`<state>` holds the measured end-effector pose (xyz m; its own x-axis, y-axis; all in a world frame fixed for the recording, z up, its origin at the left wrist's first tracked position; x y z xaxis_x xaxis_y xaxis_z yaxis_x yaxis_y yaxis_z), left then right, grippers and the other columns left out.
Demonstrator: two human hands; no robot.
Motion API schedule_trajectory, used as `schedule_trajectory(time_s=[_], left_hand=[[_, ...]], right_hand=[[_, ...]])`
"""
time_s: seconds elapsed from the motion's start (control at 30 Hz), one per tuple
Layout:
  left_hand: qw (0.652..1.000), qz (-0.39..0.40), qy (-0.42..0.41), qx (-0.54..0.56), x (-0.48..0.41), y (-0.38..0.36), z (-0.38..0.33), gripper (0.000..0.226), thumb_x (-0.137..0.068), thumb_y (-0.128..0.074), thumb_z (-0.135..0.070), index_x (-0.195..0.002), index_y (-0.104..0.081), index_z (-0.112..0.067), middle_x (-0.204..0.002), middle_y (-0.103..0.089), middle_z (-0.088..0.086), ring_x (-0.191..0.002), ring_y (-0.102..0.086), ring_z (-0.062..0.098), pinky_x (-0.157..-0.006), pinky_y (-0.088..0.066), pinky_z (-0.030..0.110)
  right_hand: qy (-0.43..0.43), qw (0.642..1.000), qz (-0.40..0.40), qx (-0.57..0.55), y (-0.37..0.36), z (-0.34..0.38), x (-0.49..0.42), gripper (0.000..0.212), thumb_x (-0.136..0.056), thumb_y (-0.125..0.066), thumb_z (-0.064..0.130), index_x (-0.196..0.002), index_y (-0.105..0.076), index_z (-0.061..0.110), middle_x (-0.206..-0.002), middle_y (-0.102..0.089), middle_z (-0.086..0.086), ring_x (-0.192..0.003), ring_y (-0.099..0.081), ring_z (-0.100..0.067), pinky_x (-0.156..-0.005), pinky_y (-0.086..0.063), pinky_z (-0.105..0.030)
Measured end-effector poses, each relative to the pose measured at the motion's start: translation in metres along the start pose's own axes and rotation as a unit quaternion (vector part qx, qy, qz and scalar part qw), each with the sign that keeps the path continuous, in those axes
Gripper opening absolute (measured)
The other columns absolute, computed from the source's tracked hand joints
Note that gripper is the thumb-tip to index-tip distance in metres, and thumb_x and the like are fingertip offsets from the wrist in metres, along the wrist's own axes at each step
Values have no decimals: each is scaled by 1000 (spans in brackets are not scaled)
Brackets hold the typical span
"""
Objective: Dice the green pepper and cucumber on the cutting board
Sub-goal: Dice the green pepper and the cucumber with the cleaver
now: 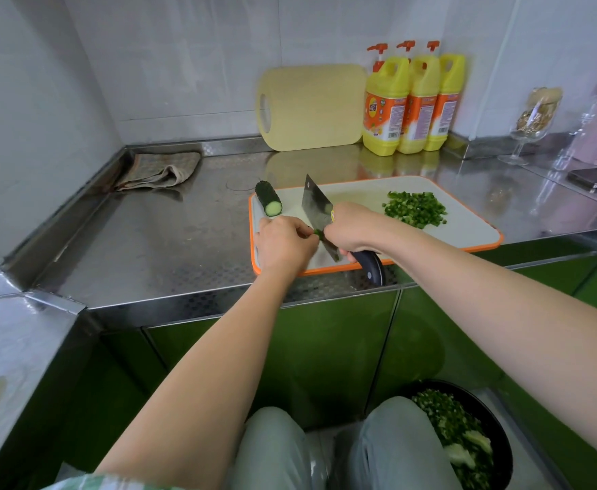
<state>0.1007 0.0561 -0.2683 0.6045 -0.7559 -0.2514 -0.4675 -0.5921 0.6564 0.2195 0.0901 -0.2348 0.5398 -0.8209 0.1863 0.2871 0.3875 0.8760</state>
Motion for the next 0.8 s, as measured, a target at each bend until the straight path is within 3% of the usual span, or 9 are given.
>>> schedule_trajectory(time_s=[0.07,0.17,0.37,0.53,0.63,0.8], left_hand=[[1000,0,0,3,0,0,0,11,-77,-66,-26,-69,-69,-32,-80,-70,-9,-107,-51,21,-90,-48,40],[1000,-3,-10,-12,1,3,-3,7,-79,-66,-27,-79,-73,-28,-82,-68,-11,-109,-48,22,-93,-45,40],[1000,20,-17,-13,0,0,-4,3,-79,-68,-32,-80,-70,-30,-70,-56,-19,-109,-49,19,-96,-43,39],[999,22,-38,-20,-3,5,-7,10,-82,-61,-30,-87,-69,-28,-74,-61,-16,-107,-49,19,-89,-45,31],[997,29,-61,-43,-9,9,-7,19,-84,-58,-24,-101,-68,-26,-85,-65,-10,-110,-44,20,-83,-39,26],[982,99,-125,-101,-12,-3,-23,31,-82,-62,-27,-113,-66,-26,-100,-66,-3,-112,-41,21,-90,-37,29]], right_hand=[[-1,1000,-14,-2,0,1,-6,16,-88,-44,-2,-73,-51,1,-62,-55,-11,-51,-51,-24,-51,-40,-25],[-6,998,-51,-44,2,-6,-13,9,-88,-42,0,-84,-49,2,-69,-56,-14,-61,-56,-30,-60,-46,-30],[35,974,-143,-172,31,-29,-18,7,-92,-38,9,-85,-40,8,-62,-51,-12,-47,-54,-27,-56,-47,-35],[20,963,-135,-233,52,-53,-11,12,-96,-39,7,-84,-39,10,-62,-45,-10,-45,-44,-22,-43,-39,-25],[10,970,-136,-202,53,-70,-10,14,-93,-40,6,-79,-41,8,-59,-48,-12,-44,-47,-23,-50,-41,-30],[-5,978,-109,-177,52,-82,-10,13,-92,-39,5,-80,-43,6,-60,-49,-13,-46,-46,-24,-51,-42,-30]])
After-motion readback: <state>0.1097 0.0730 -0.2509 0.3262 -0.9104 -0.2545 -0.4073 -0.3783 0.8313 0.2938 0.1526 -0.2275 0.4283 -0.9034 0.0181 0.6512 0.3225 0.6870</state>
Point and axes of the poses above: each hand's wrist, its own x-axis away from the middle knuckle, its own y-axis out of the back of the hand, z = x × y, the point moved 9 cm from there along -x, towards the middle knuckle
